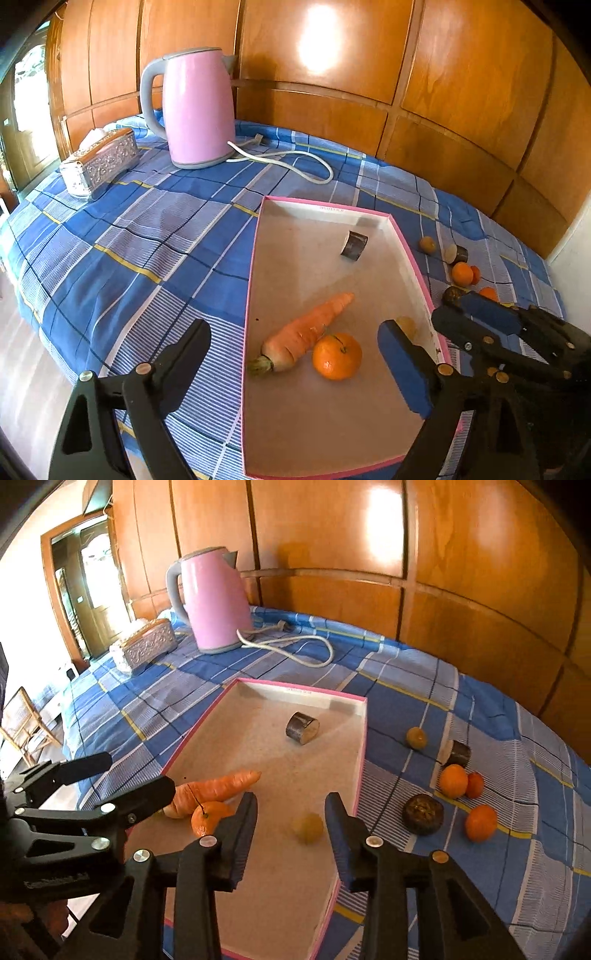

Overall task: Organize fruits
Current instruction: 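Lower the yellow fruit into the tray and open the right tool, then move the left tool to the dark round fruit and close on it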

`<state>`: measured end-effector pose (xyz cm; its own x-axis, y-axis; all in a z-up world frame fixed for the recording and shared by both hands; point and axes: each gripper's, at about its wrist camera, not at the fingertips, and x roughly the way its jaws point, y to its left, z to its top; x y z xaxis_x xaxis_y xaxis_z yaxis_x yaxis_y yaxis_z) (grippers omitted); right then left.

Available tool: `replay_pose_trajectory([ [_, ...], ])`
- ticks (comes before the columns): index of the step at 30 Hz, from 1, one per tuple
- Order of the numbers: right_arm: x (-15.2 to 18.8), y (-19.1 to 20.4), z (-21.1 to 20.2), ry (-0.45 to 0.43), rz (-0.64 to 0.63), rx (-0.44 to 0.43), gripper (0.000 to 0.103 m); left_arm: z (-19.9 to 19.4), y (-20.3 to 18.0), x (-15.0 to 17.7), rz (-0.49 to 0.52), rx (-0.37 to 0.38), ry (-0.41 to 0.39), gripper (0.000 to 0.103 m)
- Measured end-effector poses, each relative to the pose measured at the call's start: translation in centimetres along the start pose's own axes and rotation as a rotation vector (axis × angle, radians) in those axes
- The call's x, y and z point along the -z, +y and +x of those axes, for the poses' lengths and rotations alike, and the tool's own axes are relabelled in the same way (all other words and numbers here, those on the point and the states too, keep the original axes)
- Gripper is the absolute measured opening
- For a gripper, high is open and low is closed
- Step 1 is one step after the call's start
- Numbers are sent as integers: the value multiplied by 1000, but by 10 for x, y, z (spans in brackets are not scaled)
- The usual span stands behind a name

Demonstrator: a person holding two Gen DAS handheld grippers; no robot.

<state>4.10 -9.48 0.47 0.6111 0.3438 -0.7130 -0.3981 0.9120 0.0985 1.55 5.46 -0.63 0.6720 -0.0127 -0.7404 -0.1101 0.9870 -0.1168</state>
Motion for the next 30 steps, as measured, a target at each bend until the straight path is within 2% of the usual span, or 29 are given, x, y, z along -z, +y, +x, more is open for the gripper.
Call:
replay_pose_trajectory([
  [11, 12, -18, -10, -28, 66, 19, 57, -1, -13, 7, 26, 36, 9, 92],
  [16, 16, -31, -14, -40, 109, 37, 75, 0, -15, 9, 20, 50, 14, 92],
  [22, 22, -51, -20, -55, 144, 90, 78, 0, -25, 12, 59, 70, 15, 92],
  [24, 26, -61, -22, -54, 166, 113, 83, 1, -26, 12, 54, 82, 18, 92],
  [30, 46, -108, -27, -30, 290, 172, 83, 8, -27, 12, 20, 129, 64, 90],
])
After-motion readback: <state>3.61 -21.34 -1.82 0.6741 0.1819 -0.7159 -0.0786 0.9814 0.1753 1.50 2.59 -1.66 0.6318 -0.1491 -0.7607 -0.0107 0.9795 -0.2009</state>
